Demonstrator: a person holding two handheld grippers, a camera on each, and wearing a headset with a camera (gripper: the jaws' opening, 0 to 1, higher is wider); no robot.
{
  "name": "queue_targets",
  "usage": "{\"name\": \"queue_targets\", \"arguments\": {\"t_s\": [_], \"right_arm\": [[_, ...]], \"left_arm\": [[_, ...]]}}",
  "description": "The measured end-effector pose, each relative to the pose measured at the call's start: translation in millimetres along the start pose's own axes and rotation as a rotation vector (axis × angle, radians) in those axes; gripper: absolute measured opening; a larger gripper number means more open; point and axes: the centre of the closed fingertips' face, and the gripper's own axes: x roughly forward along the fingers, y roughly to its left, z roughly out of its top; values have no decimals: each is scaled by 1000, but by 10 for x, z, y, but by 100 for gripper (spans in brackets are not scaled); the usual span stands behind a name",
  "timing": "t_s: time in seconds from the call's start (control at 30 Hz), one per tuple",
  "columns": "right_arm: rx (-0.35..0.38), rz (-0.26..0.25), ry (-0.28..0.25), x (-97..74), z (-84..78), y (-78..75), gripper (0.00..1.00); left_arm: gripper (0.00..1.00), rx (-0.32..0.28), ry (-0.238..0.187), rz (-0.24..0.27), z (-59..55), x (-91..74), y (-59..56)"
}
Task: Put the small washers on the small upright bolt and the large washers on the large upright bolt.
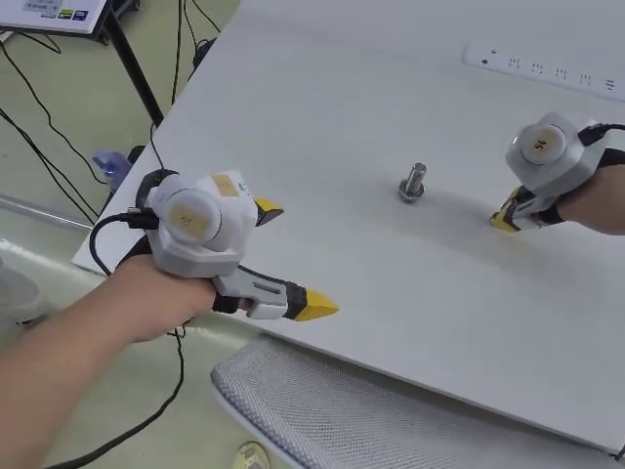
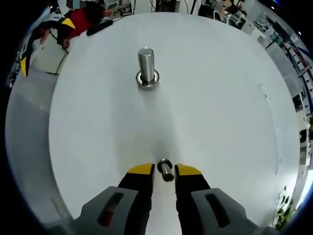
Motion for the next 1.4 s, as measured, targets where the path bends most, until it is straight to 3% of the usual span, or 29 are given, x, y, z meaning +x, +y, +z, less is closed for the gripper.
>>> {"name": "queue_targets", "arguments": {"t_s": [0.33,0.53,0.77,0.83,0.97,1.13,1.3,1.4], "right_arm": [[15,-13,-30,-86,-3,-8,22],[45,-20,-116,-248,96,11,30],[31,-50,-200,-455,152,35,32],[81,-32,-267,-468,184,61,34],[98,-52,-320,-597,153,51,37],[126,-80,-423,-856,185,124,40],[220,-99,-560,-1143,195,223,45],[263,-102,-607,-1247,145,302,48]], "left_arm": [[87,5,-7,-2,53,10,-1],[90,13,-12,-2,117,41,13],[90,37,-7,8,170,83,33],[90,40,-10,8,184,95,32],[89,44,-4,8,188,112,18],[89,41,-14,15,239,91,-5],[89,46,-11,15,251,105,-38],[89,46,-11,16,262,106,-55]]}}
